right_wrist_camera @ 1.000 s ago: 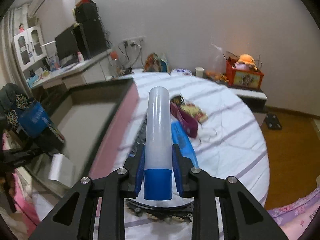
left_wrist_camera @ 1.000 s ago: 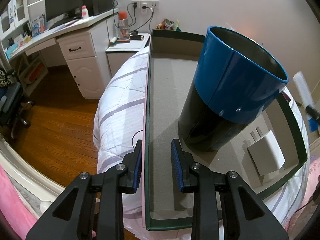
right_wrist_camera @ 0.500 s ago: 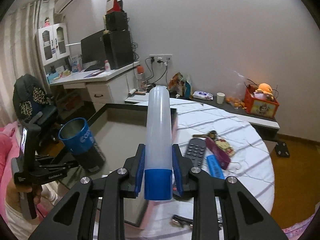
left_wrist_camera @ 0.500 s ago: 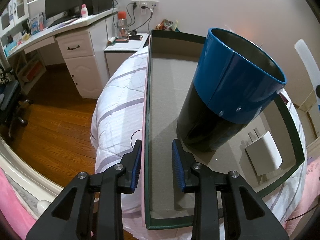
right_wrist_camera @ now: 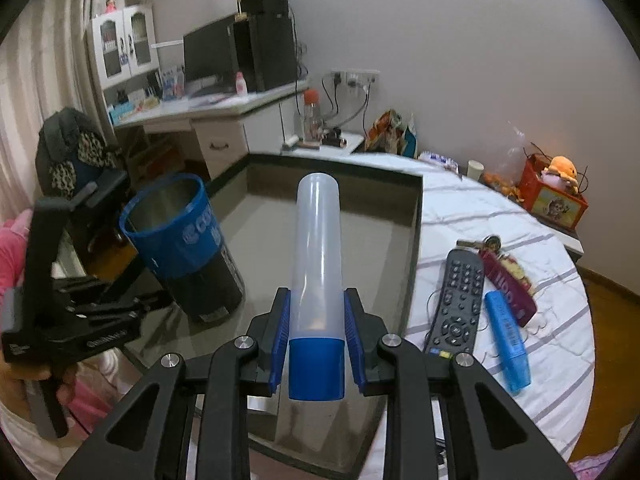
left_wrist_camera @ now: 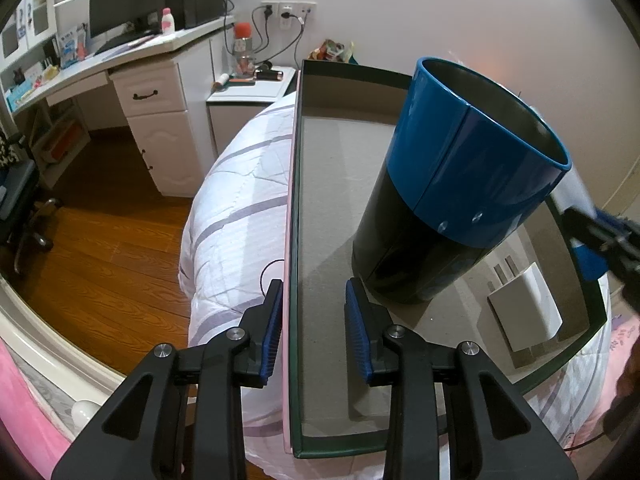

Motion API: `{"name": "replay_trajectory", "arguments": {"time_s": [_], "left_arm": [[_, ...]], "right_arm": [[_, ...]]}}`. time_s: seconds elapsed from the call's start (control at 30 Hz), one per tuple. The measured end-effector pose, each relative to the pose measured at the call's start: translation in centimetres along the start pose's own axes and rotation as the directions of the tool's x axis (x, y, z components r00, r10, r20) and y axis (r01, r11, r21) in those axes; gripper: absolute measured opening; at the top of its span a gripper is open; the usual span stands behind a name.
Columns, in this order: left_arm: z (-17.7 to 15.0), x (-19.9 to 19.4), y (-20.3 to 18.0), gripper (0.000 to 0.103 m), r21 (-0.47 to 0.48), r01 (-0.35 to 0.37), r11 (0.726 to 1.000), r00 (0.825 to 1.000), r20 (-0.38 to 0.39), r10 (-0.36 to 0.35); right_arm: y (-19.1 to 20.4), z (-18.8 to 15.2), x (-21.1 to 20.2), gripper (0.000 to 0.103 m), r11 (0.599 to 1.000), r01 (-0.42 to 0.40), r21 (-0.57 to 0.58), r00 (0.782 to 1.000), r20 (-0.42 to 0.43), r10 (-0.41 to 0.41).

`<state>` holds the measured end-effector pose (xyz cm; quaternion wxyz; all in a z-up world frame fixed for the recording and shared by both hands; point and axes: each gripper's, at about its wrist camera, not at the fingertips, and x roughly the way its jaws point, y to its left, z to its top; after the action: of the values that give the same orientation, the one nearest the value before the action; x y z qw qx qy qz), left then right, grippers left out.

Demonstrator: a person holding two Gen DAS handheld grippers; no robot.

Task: Organize rigid objects
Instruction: 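Carry the clear tube into the tray box and release it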

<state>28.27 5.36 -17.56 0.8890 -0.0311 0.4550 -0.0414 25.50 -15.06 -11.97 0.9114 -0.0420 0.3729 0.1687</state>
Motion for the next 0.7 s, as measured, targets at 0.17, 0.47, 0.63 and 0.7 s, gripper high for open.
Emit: {"name": "replay_trajectory", "arguments": {"time_s": [0.17,0.47,0.63,0.7], "left_arm": [[0.0,0.0,0.0,0.031,0.000,0.000,1.000,1.000,0.000,0.000],[0.0,0.0,0.0,0.031,0.000,-0.001,1.000,1.000,0.000,0.001],[0.0,0.0,0.0,0.033,0.001,-0.001,1.000,1.000,0.000,0.001],[0.0,-0.1,-0.1,0.033,0.002,-0.002,1.000,1.000,0.000,0.002]], "right_arm": [[0.6,-0.5,1.8,0.026,1.000,0.013,-0.013,0.999,-0.052,-0.013],[0.8,-1.2,2.7,0.027,0.999,0.029,-0.019,0.996,-0.082,-0.031],[0.7,-1.3,2.3,0.042,0.999,0.032,-0.019,0.997,-0.070,-0.034],[0.8,-1.3,1.8,0.062,0.998,0.058,-0.023,0.997,-0.052,-0.060]]}}
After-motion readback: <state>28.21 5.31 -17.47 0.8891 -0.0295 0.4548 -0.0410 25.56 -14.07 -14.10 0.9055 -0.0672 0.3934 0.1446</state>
